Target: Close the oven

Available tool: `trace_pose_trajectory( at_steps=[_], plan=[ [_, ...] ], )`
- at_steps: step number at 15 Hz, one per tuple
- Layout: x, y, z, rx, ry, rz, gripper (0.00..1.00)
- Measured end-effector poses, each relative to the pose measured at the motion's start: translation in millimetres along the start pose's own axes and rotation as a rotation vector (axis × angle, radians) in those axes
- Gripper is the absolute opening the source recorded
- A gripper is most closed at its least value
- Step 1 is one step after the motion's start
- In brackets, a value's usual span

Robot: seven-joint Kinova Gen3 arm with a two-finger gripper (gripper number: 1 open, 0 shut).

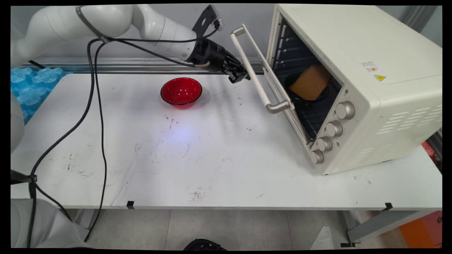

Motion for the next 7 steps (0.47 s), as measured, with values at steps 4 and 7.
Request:
trace_pose_trajectory(
  at_steps=[4,7],
  plan=[
    [3.4,-4.7,-0.6,0.009,-0.027,-0.004,0.00],
    [3.4,-7.1,-3.4,0.015,-0.050,-0.004,0.00]
  ],
)
